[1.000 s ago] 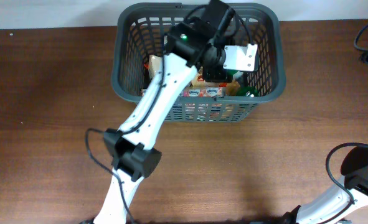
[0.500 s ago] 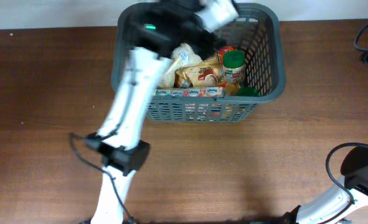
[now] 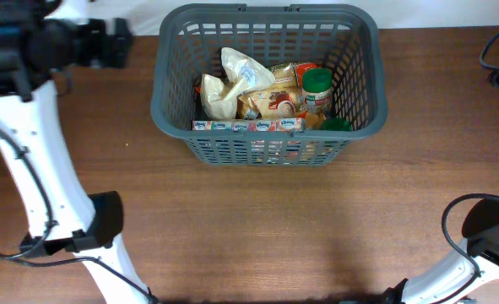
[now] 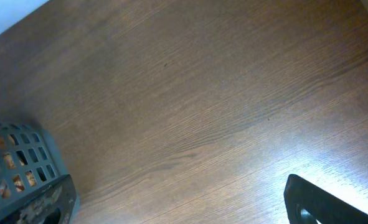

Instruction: Pack container

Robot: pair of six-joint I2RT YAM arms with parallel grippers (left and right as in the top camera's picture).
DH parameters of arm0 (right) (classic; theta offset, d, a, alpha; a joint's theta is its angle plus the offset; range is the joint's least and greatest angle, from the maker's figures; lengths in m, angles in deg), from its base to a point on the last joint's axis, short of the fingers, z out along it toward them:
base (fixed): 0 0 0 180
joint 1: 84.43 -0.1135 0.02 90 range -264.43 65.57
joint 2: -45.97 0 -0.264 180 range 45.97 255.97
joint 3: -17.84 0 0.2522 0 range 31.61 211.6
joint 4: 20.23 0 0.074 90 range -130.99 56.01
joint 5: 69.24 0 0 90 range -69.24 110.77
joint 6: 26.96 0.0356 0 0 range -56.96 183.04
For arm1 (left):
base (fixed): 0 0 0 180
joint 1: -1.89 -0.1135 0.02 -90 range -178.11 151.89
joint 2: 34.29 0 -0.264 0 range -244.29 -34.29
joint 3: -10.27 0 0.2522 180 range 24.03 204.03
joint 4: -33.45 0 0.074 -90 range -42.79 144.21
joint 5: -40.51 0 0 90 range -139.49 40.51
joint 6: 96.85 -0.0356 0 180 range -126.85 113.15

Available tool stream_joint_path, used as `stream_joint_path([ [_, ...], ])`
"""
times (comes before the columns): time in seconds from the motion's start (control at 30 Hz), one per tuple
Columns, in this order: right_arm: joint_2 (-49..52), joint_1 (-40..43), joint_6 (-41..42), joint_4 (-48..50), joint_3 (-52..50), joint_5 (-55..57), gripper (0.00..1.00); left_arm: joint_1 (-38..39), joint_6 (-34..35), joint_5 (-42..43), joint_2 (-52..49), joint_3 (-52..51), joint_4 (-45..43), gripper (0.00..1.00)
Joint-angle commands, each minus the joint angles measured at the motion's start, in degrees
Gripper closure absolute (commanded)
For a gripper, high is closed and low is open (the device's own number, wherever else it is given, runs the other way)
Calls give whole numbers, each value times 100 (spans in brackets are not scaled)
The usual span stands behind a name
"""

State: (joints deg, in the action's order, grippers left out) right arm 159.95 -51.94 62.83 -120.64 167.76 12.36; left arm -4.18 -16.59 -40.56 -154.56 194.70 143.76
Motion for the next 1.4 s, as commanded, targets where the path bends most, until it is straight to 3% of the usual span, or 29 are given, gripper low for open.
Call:
stream_joint_path([
  [0.0,-11,7,9,4,-26,9,1,-413,155,-37,-42,-37,13,1],
  [0.17,-131,-249,9,4,-24,11,1,-732,153,-39,-42,-37,11,1],
  [0.8,-3270,-3106,9,2,-26,9,1,-765,153,-37,-42,-37,13,1],
  [1.0,-4288,-3158,9,4,-330,9,1,-765,155,-37,-42,-37,13,1],
  [1.2,-5914,-3158,-699,597,-2271,918,1,-765,153,-37,-42,-37,11,1],
  [1.37,-7685,-3158,-1182,2855,-4894,1233,1,-765,153,-39,-42,-37,11,1],
])
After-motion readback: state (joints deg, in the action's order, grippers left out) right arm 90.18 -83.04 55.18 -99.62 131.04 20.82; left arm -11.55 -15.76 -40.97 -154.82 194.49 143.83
